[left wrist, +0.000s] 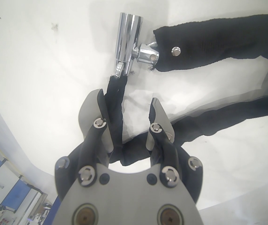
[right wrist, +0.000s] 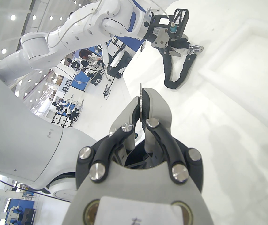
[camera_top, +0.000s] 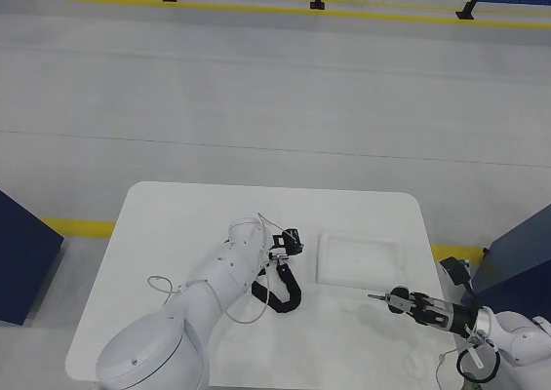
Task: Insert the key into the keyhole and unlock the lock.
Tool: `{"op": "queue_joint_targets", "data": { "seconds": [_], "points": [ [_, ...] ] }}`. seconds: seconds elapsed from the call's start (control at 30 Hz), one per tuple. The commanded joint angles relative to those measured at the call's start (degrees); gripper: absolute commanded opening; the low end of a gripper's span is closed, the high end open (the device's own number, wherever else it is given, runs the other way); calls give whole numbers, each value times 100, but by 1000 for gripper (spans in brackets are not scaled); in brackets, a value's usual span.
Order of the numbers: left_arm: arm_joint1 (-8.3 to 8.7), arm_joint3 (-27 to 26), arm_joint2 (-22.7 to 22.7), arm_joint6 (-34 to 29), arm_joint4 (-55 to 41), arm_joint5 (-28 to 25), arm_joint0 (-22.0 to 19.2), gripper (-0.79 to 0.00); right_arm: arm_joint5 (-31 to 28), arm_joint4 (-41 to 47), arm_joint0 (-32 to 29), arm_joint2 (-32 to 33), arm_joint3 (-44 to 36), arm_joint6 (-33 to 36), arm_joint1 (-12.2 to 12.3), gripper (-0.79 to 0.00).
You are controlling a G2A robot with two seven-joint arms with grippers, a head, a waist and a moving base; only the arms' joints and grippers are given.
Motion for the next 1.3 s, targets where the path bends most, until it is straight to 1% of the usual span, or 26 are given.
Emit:
{"op": "queue_joint_targets", "data": {
  "seconds": [0.0, 0.27, 0.33, 0.37, 0.4, 1.13, 1.27],
  "points": [
    [0, 0, 0, 0, -1, 1, -1, -496, 0, 0, 0, 0, 0, 0, 0, -785],
    [0, 0, 0, 0, -1, 1, -1, -486, 0, 0, 0, 0, 0, 0, 0, -785],
    [0, 0, 0, 0, -1, 1, -1, -468, 0, 0, 0, 0, 0, 0, 0, -785],
    [0, -55, -35, 113, -59, 132, -36, -403, 0, 0, 0, 0, 0, 0, 0, -785],
    [5, -29, -72, 242, -113, 397, -18, 0, 0, 0, 0, 0, 0, 0, 0, -785],
    [5, -29, -72, 242, -113, 397, -18, 0, 0, 0, 0, 0, 0, 0, 0, -785],
    [47, -74, -118, 326, -175, 333, -18, 0, 0, 0, 0, 0, 0, 0, 0, -785]
  ]
}}
